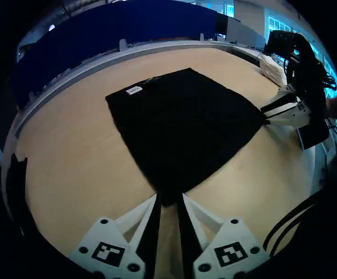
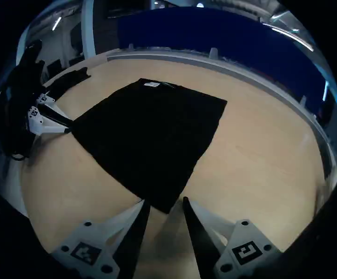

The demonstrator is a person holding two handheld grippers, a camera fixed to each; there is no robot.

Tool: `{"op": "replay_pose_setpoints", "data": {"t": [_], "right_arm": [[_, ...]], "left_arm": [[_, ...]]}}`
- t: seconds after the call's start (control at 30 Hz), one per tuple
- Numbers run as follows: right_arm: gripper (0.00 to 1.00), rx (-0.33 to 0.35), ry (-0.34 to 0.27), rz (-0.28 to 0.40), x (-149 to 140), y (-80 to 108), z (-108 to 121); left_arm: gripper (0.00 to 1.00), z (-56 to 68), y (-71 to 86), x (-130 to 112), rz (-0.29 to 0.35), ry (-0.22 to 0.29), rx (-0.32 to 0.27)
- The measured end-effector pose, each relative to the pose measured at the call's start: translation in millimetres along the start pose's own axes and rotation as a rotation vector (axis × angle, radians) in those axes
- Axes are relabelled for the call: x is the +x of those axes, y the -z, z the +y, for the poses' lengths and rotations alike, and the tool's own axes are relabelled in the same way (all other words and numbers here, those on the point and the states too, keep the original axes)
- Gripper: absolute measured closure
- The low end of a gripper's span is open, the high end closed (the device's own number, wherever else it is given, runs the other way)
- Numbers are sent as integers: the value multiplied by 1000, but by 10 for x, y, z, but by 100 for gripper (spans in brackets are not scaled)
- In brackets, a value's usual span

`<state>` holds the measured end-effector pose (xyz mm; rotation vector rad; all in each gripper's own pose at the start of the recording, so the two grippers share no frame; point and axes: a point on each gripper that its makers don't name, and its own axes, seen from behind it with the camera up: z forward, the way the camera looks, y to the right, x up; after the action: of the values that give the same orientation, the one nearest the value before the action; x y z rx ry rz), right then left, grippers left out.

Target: Fold towel

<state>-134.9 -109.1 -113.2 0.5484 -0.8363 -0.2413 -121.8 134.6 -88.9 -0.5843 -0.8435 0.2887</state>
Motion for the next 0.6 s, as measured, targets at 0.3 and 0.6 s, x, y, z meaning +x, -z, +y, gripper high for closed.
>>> {"op": "replay_pose_setpoints", "data": {"t": [0.3, 0.6], "right_arm": [[80, 2, 1, -9, 5, -9, -44], [87, -7, 7, -11, 22, 10, -41]], "left_arm": [[85, -11, -13, 6, -3, 0, 8], [95, -8, -20, 36, 5, -30, 24]]}}
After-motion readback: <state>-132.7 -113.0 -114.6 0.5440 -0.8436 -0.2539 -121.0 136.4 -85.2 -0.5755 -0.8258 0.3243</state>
